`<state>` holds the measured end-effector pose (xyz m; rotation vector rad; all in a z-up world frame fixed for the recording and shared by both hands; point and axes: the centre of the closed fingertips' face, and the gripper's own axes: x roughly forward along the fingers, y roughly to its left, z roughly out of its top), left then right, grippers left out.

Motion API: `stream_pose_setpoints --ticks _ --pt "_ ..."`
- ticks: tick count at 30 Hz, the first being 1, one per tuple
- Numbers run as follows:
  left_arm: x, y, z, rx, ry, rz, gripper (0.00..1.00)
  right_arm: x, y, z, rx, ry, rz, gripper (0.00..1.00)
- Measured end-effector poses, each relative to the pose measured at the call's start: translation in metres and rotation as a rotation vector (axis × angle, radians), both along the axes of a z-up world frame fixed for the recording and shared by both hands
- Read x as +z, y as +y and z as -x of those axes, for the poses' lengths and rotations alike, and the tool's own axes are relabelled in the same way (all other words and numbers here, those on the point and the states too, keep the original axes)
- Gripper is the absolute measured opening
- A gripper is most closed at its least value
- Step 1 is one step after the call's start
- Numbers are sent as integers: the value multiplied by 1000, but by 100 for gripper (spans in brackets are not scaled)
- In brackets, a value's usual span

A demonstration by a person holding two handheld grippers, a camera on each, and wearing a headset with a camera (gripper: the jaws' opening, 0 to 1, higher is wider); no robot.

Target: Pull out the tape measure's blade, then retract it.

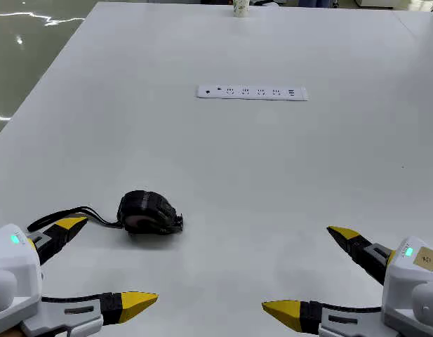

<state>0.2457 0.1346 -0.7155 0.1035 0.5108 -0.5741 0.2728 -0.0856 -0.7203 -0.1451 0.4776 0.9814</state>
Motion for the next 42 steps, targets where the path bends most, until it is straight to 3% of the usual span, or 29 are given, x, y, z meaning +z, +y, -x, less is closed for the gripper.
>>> stream_pose_setpoints --ticks 27,42 --pt "0 1 0 -13 0 -15 99 0 0 -2 0 -1 5 99" --pt "-2 3 -10 -45 15 -53 99 -1 4 -9 29 -2 11 99"
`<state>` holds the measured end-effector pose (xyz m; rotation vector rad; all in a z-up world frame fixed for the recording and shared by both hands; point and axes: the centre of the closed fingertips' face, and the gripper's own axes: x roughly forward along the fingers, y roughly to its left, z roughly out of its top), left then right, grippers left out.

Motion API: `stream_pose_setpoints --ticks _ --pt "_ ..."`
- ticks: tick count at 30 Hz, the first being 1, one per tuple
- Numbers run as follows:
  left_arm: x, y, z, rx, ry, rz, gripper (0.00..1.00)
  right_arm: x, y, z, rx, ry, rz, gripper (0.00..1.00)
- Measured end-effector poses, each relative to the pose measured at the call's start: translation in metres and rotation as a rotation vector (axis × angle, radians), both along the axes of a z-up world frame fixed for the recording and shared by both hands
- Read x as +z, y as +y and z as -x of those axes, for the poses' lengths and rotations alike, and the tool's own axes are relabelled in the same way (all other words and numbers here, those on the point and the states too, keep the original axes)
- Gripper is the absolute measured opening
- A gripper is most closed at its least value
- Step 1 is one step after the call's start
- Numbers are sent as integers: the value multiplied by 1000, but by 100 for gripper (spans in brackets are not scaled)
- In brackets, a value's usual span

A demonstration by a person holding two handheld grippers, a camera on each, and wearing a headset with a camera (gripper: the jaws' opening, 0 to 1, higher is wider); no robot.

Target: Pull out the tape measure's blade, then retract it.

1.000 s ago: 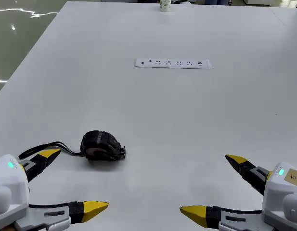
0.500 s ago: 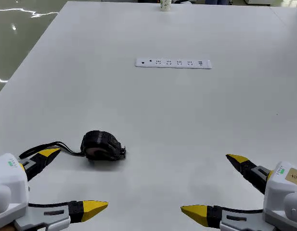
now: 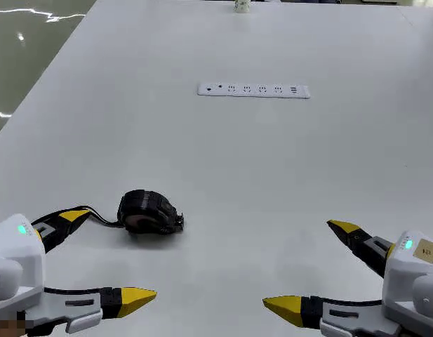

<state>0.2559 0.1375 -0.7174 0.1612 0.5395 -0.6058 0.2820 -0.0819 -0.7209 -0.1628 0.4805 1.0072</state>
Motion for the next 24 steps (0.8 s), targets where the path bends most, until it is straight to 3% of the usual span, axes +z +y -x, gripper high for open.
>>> stream_pose_setpoints --ticks 24 --pt "-11 3 -22 -79 46 -43 99 -12 15 -15 111 22 41 96"
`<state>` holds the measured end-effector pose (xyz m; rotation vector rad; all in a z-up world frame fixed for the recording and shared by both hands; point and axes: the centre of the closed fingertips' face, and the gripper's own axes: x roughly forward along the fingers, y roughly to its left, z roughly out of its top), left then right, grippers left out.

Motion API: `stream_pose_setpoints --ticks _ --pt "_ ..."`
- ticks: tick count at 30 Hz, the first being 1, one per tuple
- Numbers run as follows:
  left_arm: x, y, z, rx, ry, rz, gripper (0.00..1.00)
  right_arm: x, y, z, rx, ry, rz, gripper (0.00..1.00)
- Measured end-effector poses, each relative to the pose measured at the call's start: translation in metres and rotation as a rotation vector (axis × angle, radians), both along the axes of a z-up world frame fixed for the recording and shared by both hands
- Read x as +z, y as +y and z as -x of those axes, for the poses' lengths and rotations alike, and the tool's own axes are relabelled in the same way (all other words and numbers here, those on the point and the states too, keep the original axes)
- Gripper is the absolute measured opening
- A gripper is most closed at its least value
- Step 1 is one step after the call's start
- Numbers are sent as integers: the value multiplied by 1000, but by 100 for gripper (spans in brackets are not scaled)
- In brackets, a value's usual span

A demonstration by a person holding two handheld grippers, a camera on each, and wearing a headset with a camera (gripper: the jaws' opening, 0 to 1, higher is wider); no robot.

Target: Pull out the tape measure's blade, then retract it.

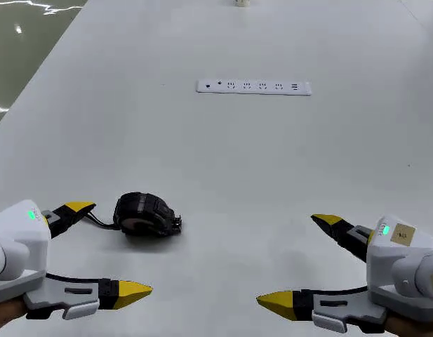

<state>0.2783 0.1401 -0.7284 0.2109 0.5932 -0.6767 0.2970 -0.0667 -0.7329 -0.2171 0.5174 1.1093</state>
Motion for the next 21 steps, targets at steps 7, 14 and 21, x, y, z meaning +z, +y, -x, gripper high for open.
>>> stream_pose_setpoints --ticks 7,14,21 --pt "-3 0 -7 -31 10 -10 99 -4 6 -6 38 6 18 96" --pt "-6 3 -17 -48 11 -21 99 -8 17 -13 91 3 32 95" --pt "-8 3 -24 -80 22 -29 97 -10 28 -17 151 -6 40 92"
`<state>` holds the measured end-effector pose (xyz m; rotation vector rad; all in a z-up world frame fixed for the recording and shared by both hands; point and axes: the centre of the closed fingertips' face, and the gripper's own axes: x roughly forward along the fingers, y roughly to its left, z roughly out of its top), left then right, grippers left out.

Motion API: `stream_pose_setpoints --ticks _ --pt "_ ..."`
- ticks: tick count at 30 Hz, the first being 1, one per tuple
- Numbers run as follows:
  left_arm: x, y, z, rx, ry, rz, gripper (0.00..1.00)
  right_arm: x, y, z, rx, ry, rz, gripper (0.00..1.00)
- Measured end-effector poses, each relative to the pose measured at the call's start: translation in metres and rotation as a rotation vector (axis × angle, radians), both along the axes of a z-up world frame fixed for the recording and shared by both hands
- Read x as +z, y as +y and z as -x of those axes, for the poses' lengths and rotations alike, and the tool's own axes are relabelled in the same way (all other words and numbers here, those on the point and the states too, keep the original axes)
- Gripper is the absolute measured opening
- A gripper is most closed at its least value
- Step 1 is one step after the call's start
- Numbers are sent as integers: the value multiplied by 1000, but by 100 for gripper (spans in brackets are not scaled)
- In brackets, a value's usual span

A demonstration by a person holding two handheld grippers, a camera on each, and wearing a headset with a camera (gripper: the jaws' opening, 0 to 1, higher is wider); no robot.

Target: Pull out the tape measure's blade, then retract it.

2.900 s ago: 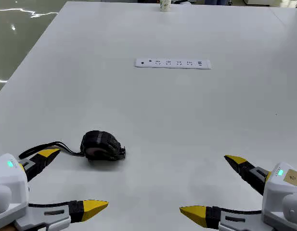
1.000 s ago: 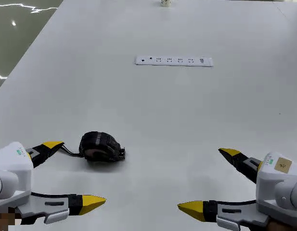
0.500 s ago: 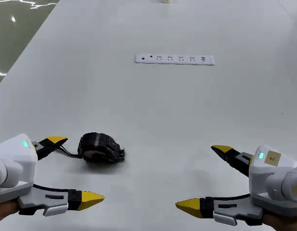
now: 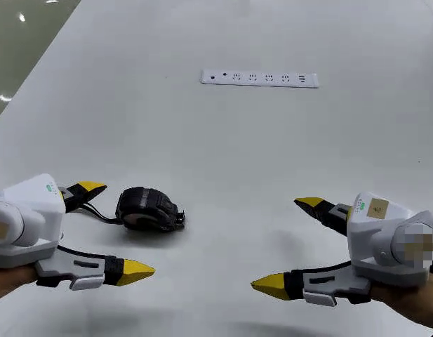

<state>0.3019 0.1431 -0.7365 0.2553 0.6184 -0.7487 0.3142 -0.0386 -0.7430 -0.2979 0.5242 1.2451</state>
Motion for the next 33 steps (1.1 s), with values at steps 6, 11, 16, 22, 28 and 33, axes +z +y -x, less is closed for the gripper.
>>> stream_pose_setpoints --ticks 6,11,16,22,28,33 --pt "-2 -1 -6 -49 9 -16 93 -2 10 -5 57 -2 1 88" --pt "-3 -2 -10 -89 16 -30 86 -6 15 -9 97 -3 16 83" --pt "-4 -3 -16 -114 21 -40 81 -7 23 -13 145 -25 27 80" --pt "-9 -3 -19 -149 36 -60 76 -7 33 -16 188 -34 25 74" --pt "-12 0 -22 -173 57 -77 71 -8 45 -17 251 -58 33 68" --pt "-15 1 -23 -212 70 -101 64 -12 52 -18 297 -72 49 62"
